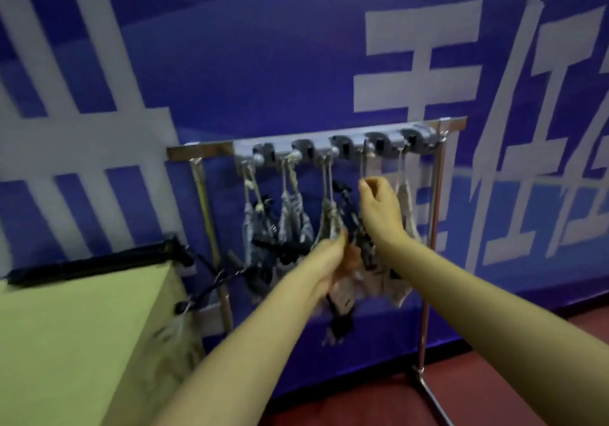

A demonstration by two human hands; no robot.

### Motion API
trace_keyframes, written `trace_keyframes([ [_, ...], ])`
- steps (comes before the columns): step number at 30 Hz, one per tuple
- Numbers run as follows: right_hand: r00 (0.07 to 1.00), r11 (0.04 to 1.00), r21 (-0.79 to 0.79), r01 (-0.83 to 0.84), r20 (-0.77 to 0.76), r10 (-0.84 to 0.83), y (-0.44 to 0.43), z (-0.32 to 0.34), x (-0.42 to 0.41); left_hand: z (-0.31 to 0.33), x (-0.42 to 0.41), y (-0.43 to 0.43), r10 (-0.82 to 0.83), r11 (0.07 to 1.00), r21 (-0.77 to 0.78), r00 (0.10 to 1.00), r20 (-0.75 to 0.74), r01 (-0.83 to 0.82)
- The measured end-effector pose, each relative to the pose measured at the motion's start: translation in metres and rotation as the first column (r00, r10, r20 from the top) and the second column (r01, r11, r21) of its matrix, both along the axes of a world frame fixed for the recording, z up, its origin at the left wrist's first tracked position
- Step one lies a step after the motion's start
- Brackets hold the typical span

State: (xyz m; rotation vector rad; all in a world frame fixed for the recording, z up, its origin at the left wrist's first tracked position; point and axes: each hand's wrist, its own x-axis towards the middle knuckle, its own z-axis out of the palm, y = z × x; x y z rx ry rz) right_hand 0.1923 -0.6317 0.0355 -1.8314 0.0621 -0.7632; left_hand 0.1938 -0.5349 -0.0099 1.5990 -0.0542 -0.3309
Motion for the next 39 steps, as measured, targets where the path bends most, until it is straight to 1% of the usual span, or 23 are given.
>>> trace_keyframes([
  [4, 0.983, 0.983, -0.041, -0.181, 0.011, 0.182, 0.073, 0.005, -0.046, 0.024, -0.051, 0.079, 0.095, 0.994, -0.066, 0.995, 0.037, -0.092],
  [7, 0.953, 0.953, -0.035, -0.3, 0.035, 0.301, 0.142, 0.004, -0.078, 0.025, -0.087, 0.152, 0.23, 0.973, -0.046, 0.97, 0.084, -0.227],
  [8, 0.944, 0.944, -0.045, -0.326, 0.032, 0.328, 0.149, -0.001, -0.083, 0.022, -0.095, 0.159, 0.262, 0.965, -0.054, 0.961, 0.087, -0.258],
  [9, 0.914, 0.914, -0.044, -0.404, 0.034, 0.405, 0.193, 0.001, -0.098, 0.025, -0.116, 0.204, 0.356, 0.934, -0.061, 0.926, 0.123, -0.351],
  [10, 0.898, 0.898, -0.042, -0.438, 0.013, 0.439, 0.207, -0.003, -0.105, 0.023, -0.123, 0.218, 0.401, 0.916, -0.087, 0.906, 0.137, -0.392],
  [12, 0.853, 0.853, -0.037, -0.521, -0.02, 0.521, 0.245, -0.01, -0.119, 0.02, -0.145, 0.259, 0.496, 0.868, -0.092, 0.852, 0.166, -0.488],
  [14, 0.793, 0.79, -0.076, -0.609, -0.089, 0.603, 0.301, -0.016, -0.141, 0.016, -0.172, 0.321, 0.609, 0.791, -0.076, 0.766, 0.207, -0.608],
  [15, 0.779, 0.771, -0.111, -0.627, -0.12, 0.616, 0.323, -0.022, -0.149, 0.012, -0.183, 0.346, 0.648, 0.755, -0.056, 0.731, 0.217, -0.653],
  [17, 0.776, 0.754, -0.189, -0.63, -0.19, 0.601, 0.36, -0.035, -0.16, 0.001, -0.199, 0.395, 0.722, 0.673, -0.006, 0.655, 0.225, -0.74],
  [19, 0.794, 0.744, -0.283, -0.606, -0.275, 0.543, 0.382, -0.051, -0.163, -0.011, -0.209, 0.431, 0.768, 0.6, 0.045, 0.59, 0.249, -0.799],
  [20, 0.794, 0.727, -0.327, -0.604, -0.329, 0.511, 0.391, -0.058, -0.165, -0.017, -0.214, 0.447, 0.782, 0.555, 0.082, 0.553, 0.286, -0.828],
  [21, 0.791, 0.712, -0.359, -0.603, -0.382, 0.478, 0.396, -0.066, -0.165, -0.022, -0.219, 0.46, 0.787, 0.488, 0.148, 0.507, 0.35, -0.86],
  [23, 0.791, 0.688, -0.421, -0.592, -0.468, 0.395, 0.408, -0.078, -0.166, -0.034, -0.228, 0.485, 0.743, 0.301, 0.306, 0.423, 0.519, -0.903],
  [25, 0.81, 0.675, -0.484, -0.557, -0.499, 0.31, 0.412, -0.086, -0.166, -0.045, -0.232, 0.503, 0.658, 0.142, 0.425, 0.406, 0.635, -0.894],
  [26, 0.824, 0.675, -0.51, -0.534, -0.493, 0.279, 0.414, -0.089, -0.165, -0.05, -0.232, 0.511, 0.627, 0.1, 0.472, 0.424, 0.653, -0.876],
  [27, 0.839, 0.671, -0.535, -0.514, -0.477, 0.262, 0.417, -0.092, -0.163, -0.053, -0.229, 0.518, 0.609, 0.082, 0.504, 0.444, 0.658, -0.86],
  [28, 0.85, 0.667, -0.552, -0.5, -0.46, 0.257, 0.417, -0.094, -0.162, -0.055, -0.227, 0.524, 0.602, 0.085, 0.523, 0.463, 0.651, -0.848],
  [30, 0.865, 0.67, -0.564, -0.482, -0.43, 0.259, 0.418, -0.095, -0.16, -0.057, -0.219, 0.532, 0.586, 0.106, 0.546, 0.496, 0.641, -0.831],
  [32, 0.869, 0.675, -0.564, -0.475, -0.419, 0.262, 0.417, -0.096, -0.159, -0.058, -0.211, 0.535, 0.567, 0.127, 0.596, 0.551, 0.612, -0.793],
  [34, 0.874, 0.685, -0.558, -0.469, -0.407, 0.266, 0.415, -0.097, -0.158, -0.059, -0.203, 0.538, 0.575, 0.129, 0.638, 0.581, 0.576, -0.76],
  [36, 0.877, 0.705, -0.537, -0.463, -0.392, 0.277, 0.411, -0.098, -0.157, -0.06, -0.196, 0.541, 0.581, 0.105, 0.656, 0.581, 0.57, -0.748],
  [37, 0.876, 0.716, -0.52, -0.466, -0.388, 0.288, 0.409, -0.098, -0.159, -0.06, -0.194, 0.542, 0.593, 0.103, 0.644, 0.566, 0.572, -0.758],
  [39, 0.873, 0.729, -0.497, -0.47, -0.384, 0.302, 0.405, -0.099, -0.162, -0.057, -0.194, 0.542, 0.651, 0.134, 0.584, 0.515, 0.557, -0.801],
])
